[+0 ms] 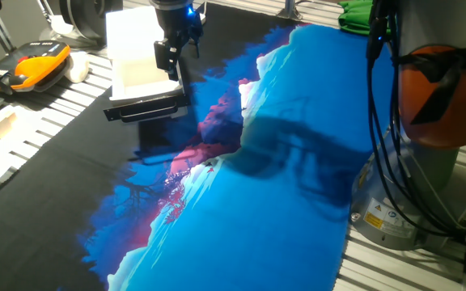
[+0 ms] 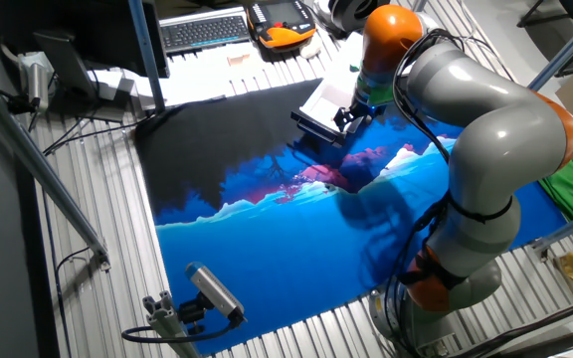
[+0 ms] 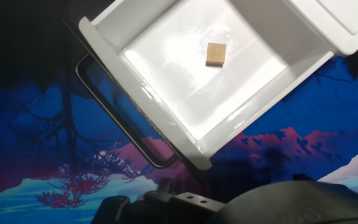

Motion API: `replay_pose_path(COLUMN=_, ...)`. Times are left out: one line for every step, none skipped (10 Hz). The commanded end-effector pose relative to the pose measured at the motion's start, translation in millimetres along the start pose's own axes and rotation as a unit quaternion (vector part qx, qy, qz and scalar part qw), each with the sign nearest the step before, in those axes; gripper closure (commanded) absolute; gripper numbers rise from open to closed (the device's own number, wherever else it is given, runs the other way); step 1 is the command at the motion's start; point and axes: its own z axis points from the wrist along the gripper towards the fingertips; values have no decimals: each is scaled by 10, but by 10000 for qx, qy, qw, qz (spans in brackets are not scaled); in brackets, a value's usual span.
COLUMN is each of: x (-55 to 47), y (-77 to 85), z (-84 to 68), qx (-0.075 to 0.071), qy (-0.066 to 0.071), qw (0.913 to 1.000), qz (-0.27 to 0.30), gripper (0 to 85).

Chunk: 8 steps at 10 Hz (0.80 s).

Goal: Use the gripper to push and close the drawer

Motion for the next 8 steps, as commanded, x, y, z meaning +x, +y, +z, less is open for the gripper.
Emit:
replay_pose_path(x=-4, y=6, z=-6, qx=-30, qy=453, qw=9948, qz=913, gripper=850)
replay_pose_path(x=0, y=16, z=-29, qx=-32, qy=468, qw=9946, qz=921, gripper=850)
replay_pose_path(x=1, y=22, z=-40, qx=-33, qy=476, qw=9946, qz=921, gripper=850)
replay_pose_path(x=1, y=24, z=-43, qx=-33, qy=476, qw=9946, qz=921, gripper=850)
replay_pose_path(x=-1, y=24, z=-42, qx=-33, qy=476, qw=9946, qz=921, gripper=850)
replay_pose_path(x=-4, y=26, z=-39, qx=-33, qy=476, qw=9946, qz=921, gripper=850)
replay_pose_path(x=-5, y=25, z=-38, qx=-33, qy=476, qw=9946, qz=921, gripper=850)
replay_pose_path(x=-4, y=24, z=-39, qx=-33, qy=476, qw=9946, qz=921, gripper=850)
